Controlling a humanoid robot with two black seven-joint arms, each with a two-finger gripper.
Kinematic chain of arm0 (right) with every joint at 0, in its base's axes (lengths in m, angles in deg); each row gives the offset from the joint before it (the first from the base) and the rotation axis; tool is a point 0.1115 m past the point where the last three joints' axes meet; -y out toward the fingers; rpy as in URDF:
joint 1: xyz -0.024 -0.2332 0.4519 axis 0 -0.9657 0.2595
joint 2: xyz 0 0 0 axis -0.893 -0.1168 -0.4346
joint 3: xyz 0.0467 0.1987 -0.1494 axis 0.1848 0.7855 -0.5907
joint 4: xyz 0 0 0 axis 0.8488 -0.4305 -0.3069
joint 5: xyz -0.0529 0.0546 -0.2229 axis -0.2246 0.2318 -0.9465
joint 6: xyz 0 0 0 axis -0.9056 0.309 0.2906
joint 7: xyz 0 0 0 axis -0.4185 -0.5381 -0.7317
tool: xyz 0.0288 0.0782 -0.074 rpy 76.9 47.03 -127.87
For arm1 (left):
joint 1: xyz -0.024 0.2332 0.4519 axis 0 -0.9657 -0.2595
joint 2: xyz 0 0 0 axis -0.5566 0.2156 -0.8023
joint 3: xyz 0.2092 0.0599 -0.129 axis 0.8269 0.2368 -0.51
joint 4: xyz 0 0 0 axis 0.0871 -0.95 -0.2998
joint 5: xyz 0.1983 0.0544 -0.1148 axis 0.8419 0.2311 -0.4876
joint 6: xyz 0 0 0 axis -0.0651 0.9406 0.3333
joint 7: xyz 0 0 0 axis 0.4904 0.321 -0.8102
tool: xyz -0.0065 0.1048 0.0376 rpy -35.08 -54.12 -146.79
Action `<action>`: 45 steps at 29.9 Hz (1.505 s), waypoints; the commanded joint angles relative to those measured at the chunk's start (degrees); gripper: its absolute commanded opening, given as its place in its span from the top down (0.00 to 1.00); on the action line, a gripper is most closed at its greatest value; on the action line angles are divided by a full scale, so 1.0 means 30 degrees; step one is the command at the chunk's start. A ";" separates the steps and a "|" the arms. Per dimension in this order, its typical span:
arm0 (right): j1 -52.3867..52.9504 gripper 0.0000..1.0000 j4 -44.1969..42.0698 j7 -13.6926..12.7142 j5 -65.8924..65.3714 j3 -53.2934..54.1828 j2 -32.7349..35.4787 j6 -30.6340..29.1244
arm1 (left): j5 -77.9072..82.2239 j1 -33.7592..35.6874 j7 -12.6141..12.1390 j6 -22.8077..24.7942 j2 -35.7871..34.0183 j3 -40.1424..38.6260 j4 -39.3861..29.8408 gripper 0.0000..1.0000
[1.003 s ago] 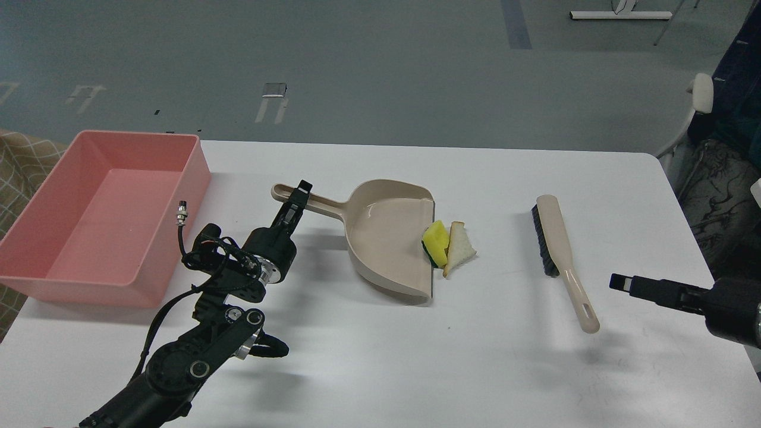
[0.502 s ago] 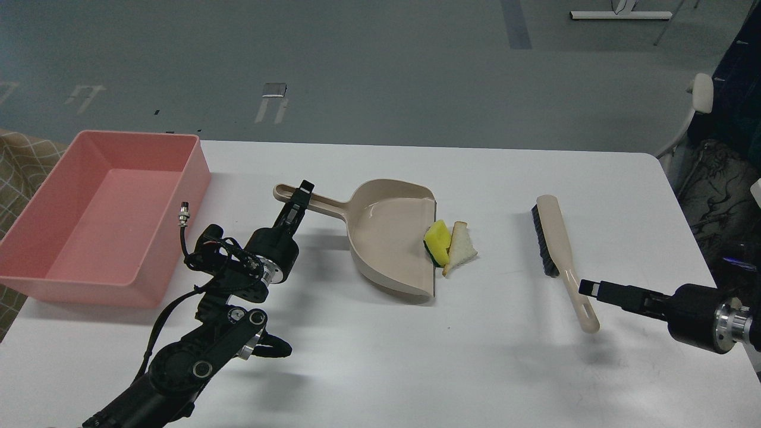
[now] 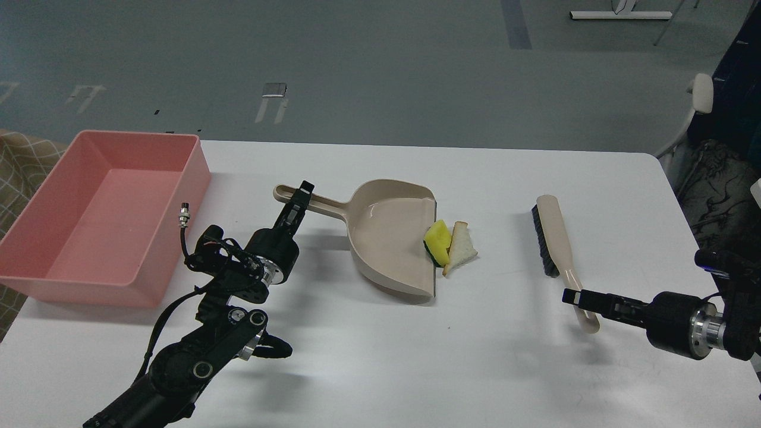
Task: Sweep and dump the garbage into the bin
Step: 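Lower the right gripper and grasp the wooden brush handle, then sweep the brush across the scraps into the dustpan with the right gripper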
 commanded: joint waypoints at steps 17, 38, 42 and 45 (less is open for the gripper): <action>-0.0118 0.67 0.0534 -0.0424 -0.0004 -0.0033 0.0009 -0.0001 | -0.0009 0.0017 0.0030 0.0003 -0.0001 0.0000 -0.0271 1.00; -0.0176 1.00 0.2117 -0.2211 0.0143 0.0025 0.0889 0.0028 | -0.0039 -0.0041 0.0030 0.0003 -0.0234 0.0029 -0.0388 1.00; -0.0264 1.00 0.2088 -0.2299 0.0143 -0.0033 0.0742 -0.0001 | 0.0049 -0.0100 0.0088 0.0003 -0.0321 0.0495 -0.0388 1.00; -0.0264 1.00 0.2088 -0.2387 0.0172 -0.0092 0.0509 -0.0001 | 0.0108 -0.0100 0.0147 -0.0026 -0.0410 0.0849 -0.0388 1.00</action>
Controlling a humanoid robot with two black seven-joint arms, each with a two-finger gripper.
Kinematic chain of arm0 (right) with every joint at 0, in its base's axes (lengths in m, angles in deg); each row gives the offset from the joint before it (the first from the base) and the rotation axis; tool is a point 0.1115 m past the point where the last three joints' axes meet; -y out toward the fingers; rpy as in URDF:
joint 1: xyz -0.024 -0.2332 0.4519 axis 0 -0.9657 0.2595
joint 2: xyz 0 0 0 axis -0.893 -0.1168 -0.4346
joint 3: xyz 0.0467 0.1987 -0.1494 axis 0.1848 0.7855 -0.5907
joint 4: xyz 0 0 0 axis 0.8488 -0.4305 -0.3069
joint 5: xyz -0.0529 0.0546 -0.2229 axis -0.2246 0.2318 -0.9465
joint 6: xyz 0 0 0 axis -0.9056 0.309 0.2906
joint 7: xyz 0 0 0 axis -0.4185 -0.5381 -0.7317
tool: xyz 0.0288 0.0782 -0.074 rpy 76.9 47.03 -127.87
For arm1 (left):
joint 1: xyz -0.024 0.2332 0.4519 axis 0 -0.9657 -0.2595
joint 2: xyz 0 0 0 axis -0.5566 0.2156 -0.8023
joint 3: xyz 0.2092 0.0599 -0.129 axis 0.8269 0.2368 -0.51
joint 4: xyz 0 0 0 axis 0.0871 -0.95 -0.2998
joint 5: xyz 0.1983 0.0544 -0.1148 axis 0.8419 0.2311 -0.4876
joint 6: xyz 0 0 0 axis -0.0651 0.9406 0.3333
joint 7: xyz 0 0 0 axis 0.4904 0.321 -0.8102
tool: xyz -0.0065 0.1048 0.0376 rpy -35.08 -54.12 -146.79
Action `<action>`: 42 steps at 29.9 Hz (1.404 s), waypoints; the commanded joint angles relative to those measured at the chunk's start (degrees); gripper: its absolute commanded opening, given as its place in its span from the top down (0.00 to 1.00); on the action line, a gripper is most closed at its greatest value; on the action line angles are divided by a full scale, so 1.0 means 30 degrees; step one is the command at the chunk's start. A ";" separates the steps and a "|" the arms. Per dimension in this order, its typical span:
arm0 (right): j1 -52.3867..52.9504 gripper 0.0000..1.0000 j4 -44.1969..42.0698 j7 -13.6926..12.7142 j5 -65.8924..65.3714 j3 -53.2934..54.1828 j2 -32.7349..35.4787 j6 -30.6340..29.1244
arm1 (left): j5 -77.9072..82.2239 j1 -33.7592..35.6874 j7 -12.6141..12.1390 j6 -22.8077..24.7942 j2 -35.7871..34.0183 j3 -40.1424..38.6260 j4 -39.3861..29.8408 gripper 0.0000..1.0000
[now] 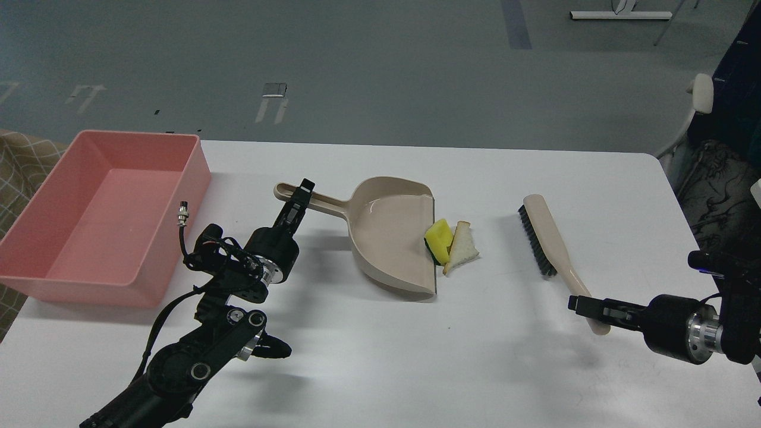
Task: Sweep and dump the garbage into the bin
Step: 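Sweep the brush across the scraps into the dustpan with the right gripper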
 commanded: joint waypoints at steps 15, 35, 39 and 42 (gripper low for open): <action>0.0630 1.00 0.0056 -0.0652 0.0030 -0.0062 -0.3574 -0.1035 | 0.0093 -0.0008 0.0049 -0.0024 -0.0116 0.0303 0.0004 1.00; 0.1948 1.00 0.0055 -0.0653 0.0030 -0.0414 -0.8909 -0.1259 | 0.0093 -0.0037 0.0049 -0.0024 -0.0146 0.0274 0.0004 1.00; 0.2562 1.00 0.0085 -0.0653 0.0089 -0.0327 -0.8911 -0.1259 | -0.0053 -0.0095 0.0049 -0.0024 -0.0087 0.0245 0.0004 1.00; 0.2885 1.00 0.0143 -0.0653 0.0147 0.0140 -0.8764 -0.1259 | -0.0141 -0.0154 0.0079 -0.0024 -0.0087 0.0187 0.0004 1.00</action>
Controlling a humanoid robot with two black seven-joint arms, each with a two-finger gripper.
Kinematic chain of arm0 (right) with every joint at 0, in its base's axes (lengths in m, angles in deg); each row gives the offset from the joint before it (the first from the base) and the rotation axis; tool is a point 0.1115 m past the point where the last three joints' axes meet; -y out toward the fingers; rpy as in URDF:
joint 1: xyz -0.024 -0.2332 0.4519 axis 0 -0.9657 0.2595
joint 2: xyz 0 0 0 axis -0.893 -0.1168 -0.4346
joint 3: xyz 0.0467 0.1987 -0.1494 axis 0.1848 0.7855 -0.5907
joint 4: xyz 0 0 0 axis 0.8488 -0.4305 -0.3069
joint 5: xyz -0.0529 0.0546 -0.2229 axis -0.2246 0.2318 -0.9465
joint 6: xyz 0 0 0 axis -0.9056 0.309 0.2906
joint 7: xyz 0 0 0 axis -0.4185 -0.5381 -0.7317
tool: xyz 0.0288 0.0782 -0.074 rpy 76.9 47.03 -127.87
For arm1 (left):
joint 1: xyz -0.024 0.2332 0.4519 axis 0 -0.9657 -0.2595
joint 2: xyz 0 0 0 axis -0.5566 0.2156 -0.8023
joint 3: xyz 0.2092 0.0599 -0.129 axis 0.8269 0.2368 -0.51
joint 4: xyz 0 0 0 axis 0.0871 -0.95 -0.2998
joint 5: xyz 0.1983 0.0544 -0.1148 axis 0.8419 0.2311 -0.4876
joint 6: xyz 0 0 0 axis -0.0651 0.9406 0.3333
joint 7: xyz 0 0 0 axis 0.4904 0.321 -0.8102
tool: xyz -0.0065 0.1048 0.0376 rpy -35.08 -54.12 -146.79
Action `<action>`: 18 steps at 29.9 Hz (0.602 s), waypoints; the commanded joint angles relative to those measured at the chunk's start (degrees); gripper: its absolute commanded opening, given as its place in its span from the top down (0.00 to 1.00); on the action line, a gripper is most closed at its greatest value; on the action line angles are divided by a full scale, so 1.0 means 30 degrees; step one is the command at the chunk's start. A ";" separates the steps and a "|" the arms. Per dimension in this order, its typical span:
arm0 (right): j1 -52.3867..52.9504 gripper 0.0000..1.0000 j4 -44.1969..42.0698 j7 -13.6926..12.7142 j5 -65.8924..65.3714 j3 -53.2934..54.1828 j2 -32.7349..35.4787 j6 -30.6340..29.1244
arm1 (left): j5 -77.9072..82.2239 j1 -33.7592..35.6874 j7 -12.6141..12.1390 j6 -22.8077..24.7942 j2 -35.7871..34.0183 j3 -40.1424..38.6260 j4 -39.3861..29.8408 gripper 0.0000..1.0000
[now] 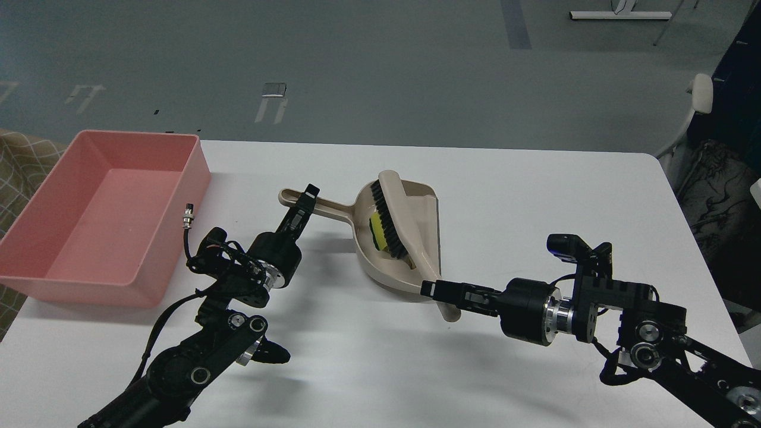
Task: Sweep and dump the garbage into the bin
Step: 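Sweep the brush across the scraps into the dustpan with the right gripper, then lift the dustpan over the pink bin and tip it with the left gripper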
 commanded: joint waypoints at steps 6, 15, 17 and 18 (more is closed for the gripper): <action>0.0392 1.00 0.0248 -0.0002 0.0238 0.2164 0.0856 0.0004 | -0.1749 -0.0092 0.0022 -0.0002 0.0163 -0.0303 0.0000 1.00; 0.0071 1.00 -0.0687 0.0261 0.2463 0.4186 0.4220 0.0004 | -0.5412 0.0113 0.0432 -0.0002 0.0075 -0.1061 -0.0262 1.00; -0.0163 1.00 -0.1242 0.0378 0.2728 0.4187 0.5070 0.0004 | -0.5968 0.0201 0.0403 0.0028 -0.0013 -0.1501 -0.0613 1.00; -0.0310 1.00 -0.1478 0.0466 0.2730 0.4187 0.5366 0.0004 | -0.6204 0.0259 0.0403 0.0028 -0.0100 -0.1620 -0.0761 1.00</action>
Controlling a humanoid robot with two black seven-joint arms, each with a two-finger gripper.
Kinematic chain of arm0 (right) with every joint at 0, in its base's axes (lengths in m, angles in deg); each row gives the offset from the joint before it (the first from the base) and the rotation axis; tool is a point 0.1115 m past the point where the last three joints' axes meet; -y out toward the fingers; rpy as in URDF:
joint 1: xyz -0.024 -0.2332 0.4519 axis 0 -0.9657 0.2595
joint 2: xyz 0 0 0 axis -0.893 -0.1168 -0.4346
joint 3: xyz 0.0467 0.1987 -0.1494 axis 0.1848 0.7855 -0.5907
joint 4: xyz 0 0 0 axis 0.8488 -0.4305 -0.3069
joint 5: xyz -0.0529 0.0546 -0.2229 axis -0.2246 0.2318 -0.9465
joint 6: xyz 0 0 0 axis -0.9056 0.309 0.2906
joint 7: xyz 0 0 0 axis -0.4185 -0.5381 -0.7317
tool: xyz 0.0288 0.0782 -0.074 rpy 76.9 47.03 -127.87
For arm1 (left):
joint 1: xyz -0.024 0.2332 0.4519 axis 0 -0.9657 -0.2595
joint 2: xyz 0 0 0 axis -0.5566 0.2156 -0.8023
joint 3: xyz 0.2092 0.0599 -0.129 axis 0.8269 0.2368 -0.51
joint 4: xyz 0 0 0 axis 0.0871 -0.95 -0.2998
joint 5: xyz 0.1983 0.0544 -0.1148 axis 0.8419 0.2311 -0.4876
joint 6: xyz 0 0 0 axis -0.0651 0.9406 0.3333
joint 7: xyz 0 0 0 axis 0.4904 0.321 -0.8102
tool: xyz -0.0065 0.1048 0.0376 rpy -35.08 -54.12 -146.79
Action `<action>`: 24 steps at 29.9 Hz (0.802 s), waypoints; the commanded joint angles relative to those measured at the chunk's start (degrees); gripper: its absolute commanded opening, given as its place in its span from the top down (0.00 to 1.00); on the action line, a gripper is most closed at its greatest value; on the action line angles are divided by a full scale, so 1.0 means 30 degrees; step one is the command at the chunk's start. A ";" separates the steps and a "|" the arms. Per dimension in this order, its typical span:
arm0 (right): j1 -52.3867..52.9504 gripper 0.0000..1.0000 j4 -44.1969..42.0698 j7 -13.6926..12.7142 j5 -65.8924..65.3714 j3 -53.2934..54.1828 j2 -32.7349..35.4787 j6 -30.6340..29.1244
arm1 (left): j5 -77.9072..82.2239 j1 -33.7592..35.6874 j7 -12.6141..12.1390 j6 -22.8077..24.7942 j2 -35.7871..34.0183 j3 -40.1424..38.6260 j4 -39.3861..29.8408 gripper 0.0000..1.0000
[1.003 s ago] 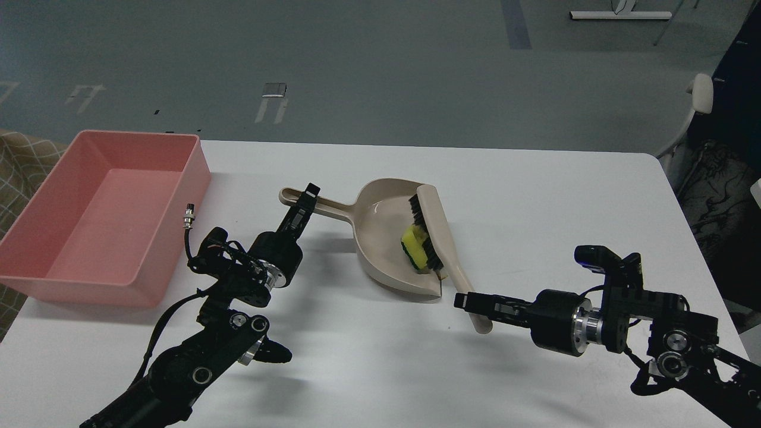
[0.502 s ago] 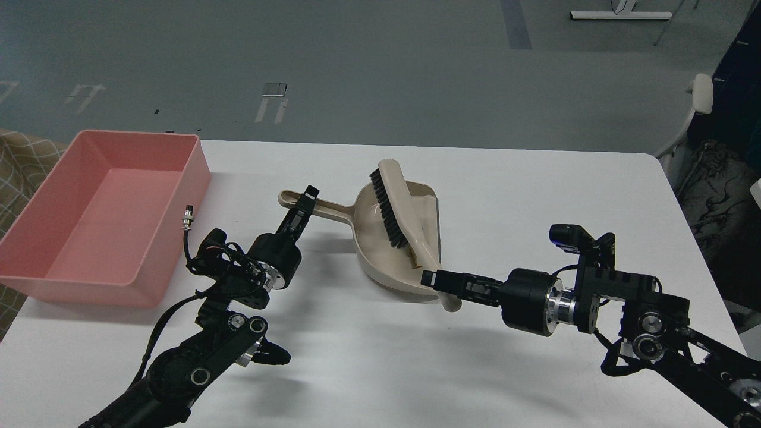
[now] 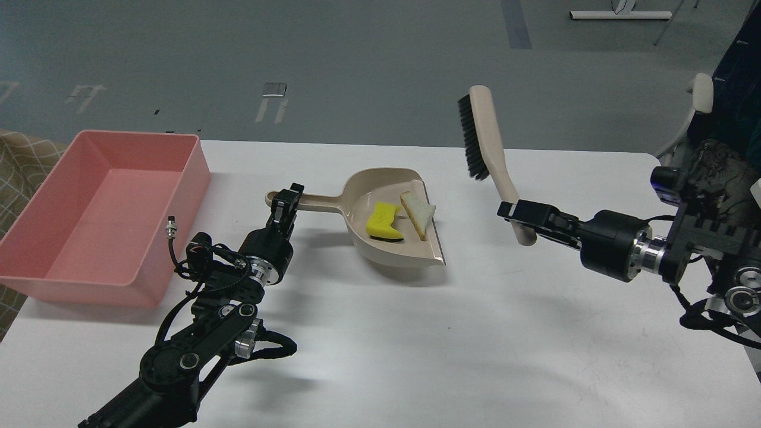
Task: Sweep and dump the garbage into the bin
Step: 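Lift the dustpan over the pink bin and tip it with the left gripper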
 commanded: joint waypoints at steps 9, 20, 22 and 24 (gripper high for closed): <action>-0.2113 1.00 -0.2984 0.1244 0.0279 0.0109 0.2082 -0.0003 | -0.3189 0.0736 -0.0328 0.0058 -0.3022 -0.1887 -0.2499 1.00; -0.2701 1.00 -0.2867 0.1332 0.0337 0.0109 0.2023 -0.0003 | -0.6558 -0.1078 -0.1119 0.0789 -0.8648 -0.7219 -0.3937 1.00; -0.2759 1.00 -0.2867 0.1391 0.0337 0.0080 0.1994 -0.0003 | -0.7755 -0.2070 -0.1119 0.1431 -0.9875 -0.8416 -0.3937 1.00; -0.2847 1.00 -0.2838 0.1391 0.0337 0.0109 0.1906 -0.0003 | -0.8873 -0.3186 -0.1119 0.1728 -1.0846 -0.9534 -0.3908 1.00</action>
